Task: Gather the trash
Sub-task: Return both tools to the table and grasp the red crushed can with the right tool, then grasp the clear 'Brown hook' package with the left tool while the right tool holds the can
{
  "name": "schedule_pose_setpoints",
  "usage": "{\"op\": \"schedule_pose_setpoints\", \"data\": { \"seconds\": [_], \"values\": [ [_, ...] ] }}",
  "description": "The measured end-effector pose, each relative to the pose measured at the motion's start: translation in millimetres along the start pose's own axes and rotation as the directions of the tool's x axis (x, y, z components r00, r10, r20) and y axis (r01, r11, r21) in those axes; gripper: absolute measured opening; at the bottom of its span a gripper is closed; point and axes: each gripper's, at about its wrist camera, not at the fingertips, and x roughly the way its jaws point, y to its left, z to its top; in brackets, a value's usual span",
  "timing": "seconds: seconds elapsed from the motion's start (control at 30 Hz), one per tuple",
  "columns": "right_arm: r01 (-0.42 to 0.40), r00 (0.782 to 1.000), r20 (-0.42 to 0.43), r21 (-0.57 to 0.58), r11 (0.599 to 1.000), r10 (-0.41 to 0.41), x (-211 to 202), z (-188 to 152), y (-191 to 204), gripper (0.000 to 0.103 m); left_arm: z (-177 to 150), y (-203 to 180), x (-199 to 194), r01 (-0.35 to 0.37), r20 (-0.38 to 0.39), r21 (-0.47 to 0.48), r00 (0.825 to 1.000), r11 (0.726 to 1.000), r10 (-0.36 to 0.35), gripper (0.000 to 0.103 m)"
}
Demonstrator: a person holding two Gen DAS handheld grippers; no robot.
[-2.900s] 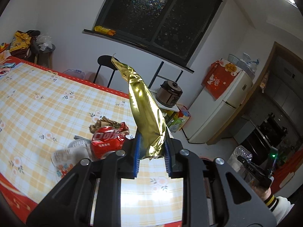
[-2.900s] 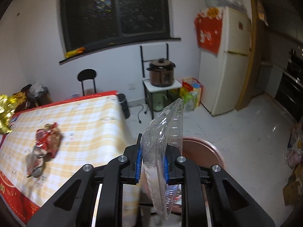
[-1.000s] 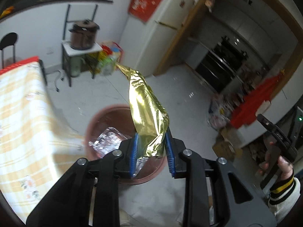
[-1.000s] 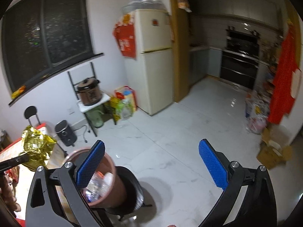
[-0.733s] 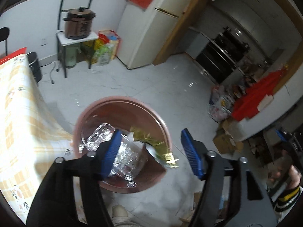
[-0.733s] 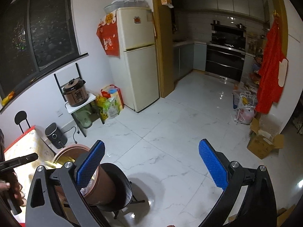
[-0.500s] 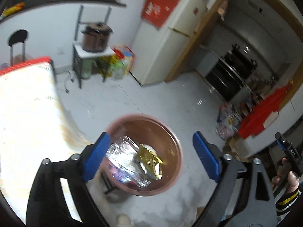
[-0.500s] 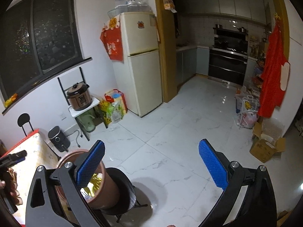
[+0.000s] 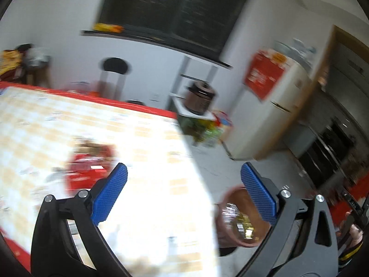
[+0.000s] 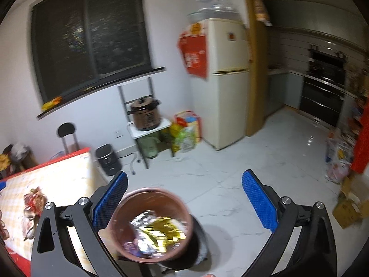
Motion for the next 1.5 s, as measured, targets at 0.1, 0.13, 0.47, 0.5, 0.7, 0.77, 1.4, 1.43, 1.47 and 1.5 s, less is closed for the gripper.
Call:
{"op": "schedule_pose_setpoints", "data": {
  "seconds": [0.1, 0.13, 0.47, 0.5, 0.7, 0.77, 1.4, 1.43, 1.47, 1.5],
  "values": [
    [-0.059, 0.998, -0.019, -0.048, 0.997, 0.058, 9, -1, 48, 0.098, -2, 48, -30, -0.067, 0.032, -0.032, 0.997, 0.997, 0.068, 0.097],
    [-0.076, 0.997, -0.026, -0.062, 0.995, 0.075, 12, -1, 61, 0.098, -3, 64, -38, -0.091, 0.035, -0.044, 0.995, 0.995, 0.093, 0.097],
    [-0.215, 0.974, -0.108, -0.193, 0.957, 0.197, 18, -20, 235, 0.098, -32, 220, -103, -0.206, 0.02, -0.148, 0.977, 0.967, 0.211, 0.097],
    [-0.23, 0.971, -0.119, -0.209, 0.951, 0.209, 19, -24, 256, 0.098, -33, 229, -103, -0.206, 0.017, -0.153, 0.977, 0.967, 0.211, 0.097],
    [-0.314, 0.945, -0.184, -0.261, 0.913, 0.272, 22, -52, 364, 0.098, -32, 288, -97, -0.171, -0.009, -0.154, 0.985, 0.973, 0.172, 0.097],
    [-0.346, 0.931, -0.213, -0.268, 0.899, 0.295, 28, -61, 392, 0.098, -31, 302, -93, -0.16, -0.015, -0.146, 0.987, 0.976, 0.159, 0.097],
    [-0.332, 0.809, -0.521, -0.026, 0.943, 0.271, 127, -175, 528, 0.084, -42, 364, -51, -0.075, -0.12, -0.152, 0.991, 0.986, 0.057, 0.097],
    [-0.321, 0.807, -0.527, -0.011, 0.947, 0.267, 131, -178, 531, 0.082, -43, 365, -49, -0.075, -0.125, -0.15, 0.991, 0.986, 0.056, 0.097],
    [-0.297, 0.806, -0.533, 0.01, 0.955, 0.257, 136, -181, 533, 0.08, -44, 366, -48, -0.076, -0.131, -0.149, 0.99, 0.986, 0.056, 0.097],
    [-0.278, 0.807, -0.537, 0.025, 0.96, 0.248, 141, -183, 534, 0.08, -45, 367, -47, -0.077, -0.138, -0.148, 0.989, 0.986, 0.057, 0.097]
  ]
}}
